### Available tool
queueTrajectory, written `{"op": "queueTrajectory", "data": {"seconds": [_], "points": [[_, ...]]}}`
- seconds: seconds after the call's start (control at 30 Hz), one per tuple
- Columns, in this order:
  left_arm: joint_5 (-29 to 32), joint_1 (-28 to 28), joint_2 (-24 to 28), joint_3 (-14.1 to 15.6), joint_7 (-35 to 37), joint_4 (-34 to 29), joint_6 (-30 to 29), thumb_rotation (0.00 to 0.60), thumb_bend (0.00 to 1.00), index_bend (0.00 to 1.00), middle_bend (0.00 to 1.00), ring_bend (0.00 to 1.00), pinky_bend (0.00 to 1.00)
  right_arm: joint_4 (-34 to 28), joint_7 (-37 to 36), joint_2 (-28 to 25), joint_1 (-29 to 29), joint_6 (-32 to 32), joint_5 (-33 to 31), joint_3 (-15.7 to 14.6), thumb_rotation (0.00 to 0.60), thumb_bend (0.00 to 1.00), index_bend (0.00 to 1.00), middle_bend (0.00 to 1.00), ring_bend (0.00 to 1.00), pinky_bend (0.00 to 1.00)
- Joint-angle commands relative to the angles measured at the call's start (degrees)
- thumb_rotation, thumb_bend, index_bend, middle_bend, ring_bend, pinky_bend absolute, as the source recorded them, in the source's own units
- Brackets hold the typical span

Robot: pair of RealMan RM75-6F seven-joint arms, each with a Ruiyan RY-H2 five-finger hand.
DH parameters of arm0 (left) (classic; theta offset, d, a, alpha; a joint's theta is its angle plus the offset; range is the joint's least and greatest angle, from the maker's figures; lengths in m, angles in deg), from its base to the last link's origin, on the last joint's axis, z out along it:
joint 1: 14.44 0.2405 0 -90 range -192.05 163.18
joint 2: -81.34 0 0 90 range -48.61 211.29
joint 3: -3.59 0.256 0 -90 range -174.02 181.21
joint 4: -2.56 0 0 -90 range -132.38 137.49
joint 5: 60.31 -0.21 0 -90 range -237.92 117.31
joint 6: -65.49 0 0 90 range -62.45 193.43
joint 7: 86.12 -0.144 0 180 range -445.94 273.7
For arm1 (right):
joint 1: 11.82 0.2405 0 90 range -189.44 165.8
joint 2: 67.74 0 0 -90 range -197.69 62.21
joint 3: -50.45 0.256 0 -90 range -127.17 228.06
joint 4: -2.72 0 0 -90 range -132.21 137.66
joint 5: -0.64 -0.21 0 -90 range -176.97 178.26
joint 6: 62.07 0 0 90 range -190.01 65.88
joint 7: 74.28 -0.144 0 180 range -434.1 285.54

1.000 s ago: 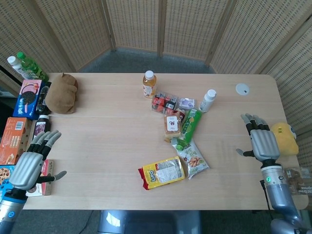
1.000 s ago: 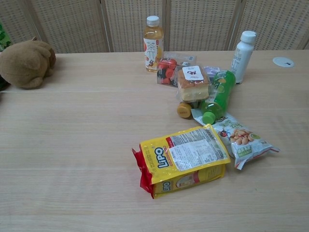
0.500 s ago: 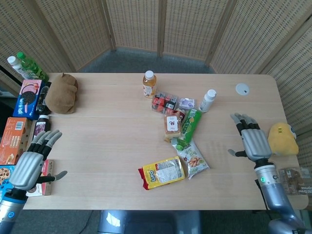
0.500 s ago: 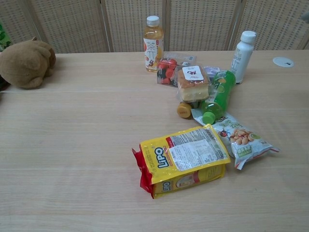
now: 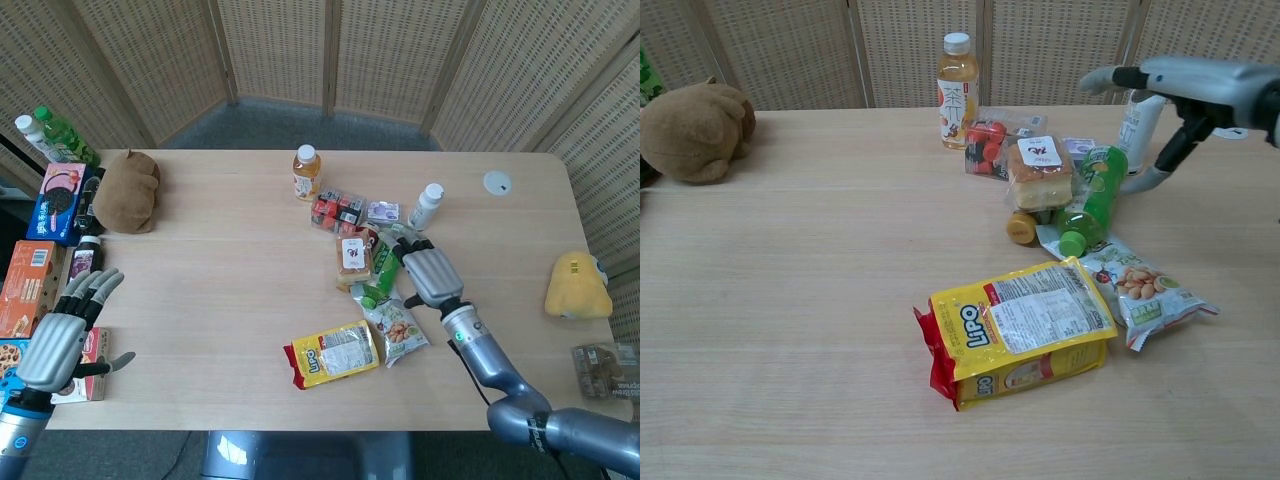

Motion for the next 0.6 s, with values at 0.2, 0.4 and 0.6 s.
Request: {"op": "queueTrajectory", "data": {"seconds": [0.2,0.4,0.6], "points": [[0.7,0.2,-0.4,0.1,1.0,1.2,0.2,0.6,0.0,0.0,0.0,0.0,0.0,11.2,-3.1,8.0,6.7,6.4,-2.1,1.9,0.598,0.0,0.0,0.0,0.0,0.0],[1.0,0.1,-0.7,0.0,1.8,2.2,0.4,0.6,0.0,0.0,0.0,0.0,0.0,17.8,-4.6,11.8,10.1,11.3,-3.0,1.6,0.6,0.0,0.0,0.0,0.0,0.0],[1.1,0.6,-0.7,0.2,2.3,2.8,-0.3,0.6,0.0,0.0,0.0,0.0,0.0,24.9,-7.8,14.8,13.1,16.6,-3.1,1.3,0.6,0.0,0.0,0.0,0.0,0.0]]}}
